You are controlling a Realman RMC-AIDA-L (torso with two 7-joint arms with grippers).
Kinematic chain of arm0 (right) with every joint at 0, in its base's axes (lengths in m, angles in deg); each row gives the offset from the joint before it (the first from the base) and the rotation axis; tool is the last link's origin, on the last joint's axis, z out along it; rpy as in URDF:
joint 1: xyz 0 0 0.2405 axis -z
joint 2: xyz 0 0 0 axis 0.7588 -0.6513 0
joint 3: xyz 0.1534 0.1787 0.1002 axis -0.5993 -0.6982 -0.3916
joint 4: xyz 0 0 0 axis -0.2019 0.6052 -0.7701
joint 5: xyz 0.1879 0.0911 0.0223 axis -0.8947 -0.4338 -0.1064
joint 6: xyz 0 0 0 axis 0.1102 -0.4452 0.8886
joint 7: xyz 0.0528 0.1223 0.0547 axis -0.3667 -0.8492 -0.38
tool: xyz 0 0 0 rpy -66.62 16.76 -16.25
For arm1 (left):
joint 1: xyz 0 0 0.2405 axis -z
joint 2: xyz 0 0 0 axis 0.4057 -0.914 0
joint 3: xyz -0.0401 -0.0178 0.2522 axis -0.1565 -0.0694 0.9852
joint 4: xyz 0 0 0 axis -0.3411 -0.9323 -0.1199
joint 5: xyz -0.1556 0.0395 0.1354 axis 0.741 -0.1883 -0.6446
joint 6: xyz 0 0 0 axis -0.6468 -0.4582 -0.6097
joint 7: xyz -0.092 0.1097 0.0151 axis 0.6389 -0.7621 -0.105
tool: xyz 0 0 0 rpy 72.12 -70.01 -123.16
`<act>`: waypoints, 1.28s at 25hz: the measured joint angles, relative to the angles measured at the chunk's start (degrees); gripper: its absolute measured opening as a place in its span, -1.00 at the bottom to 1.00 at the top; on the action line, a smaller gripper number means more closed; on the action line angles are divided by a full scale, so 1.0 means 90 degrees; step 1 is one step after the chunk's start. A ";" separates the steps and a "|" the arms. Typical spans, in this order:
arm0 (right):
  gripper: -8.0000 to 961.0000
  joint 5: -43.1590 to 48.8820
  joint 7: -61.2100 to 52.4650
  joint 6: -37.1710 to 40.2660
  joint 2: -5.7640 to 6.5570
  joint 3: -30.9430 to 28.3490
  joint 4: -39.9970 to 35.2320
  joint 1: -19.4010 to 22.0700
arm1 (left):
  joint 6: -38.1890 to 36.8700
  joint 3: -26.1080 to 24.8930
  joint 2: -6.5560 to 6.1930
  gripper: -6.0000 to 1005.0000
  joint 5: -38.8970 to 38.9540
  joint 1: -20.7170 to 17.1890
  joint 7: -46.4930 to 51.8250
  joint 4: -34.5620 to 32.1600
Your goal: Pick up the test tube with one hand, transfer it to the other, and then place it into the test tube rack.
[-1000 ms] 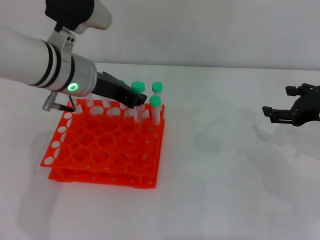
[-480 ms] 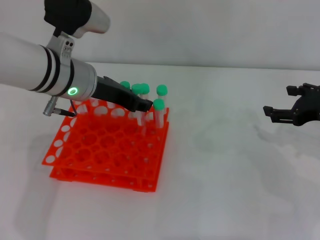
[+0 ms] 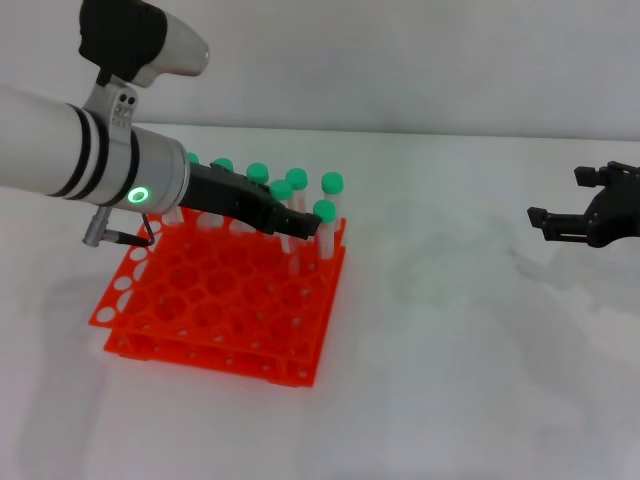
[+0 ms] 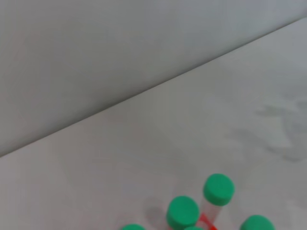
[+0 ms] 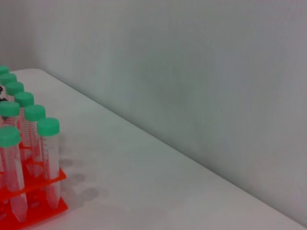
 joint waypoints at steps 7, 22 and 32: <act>0.81 0.0000 -0.0002 -0.0001 0.0000 -0.0030 -0.0020 0.0044 | 0.0327 -0.0009 -0.0020 0.62 0.0408 -0.0529 -0.0022 -0.0680; 0.81 -0.0113 0.0076 -0.0040 0.0000 -0.0274 -0.0172 0.0235 | 0.0411 -0.0586 0.0003 0.62 0.2699 -0.2332 -0.1891 -0.1537; 0.81 -0.1483 0.1310 -0.0381 0.0020 -0.0887 0.0301 0.0555 | 0.0309 -0.0967 0.0003 0.62 0.6347 -0.3284 -0.6356 0.0635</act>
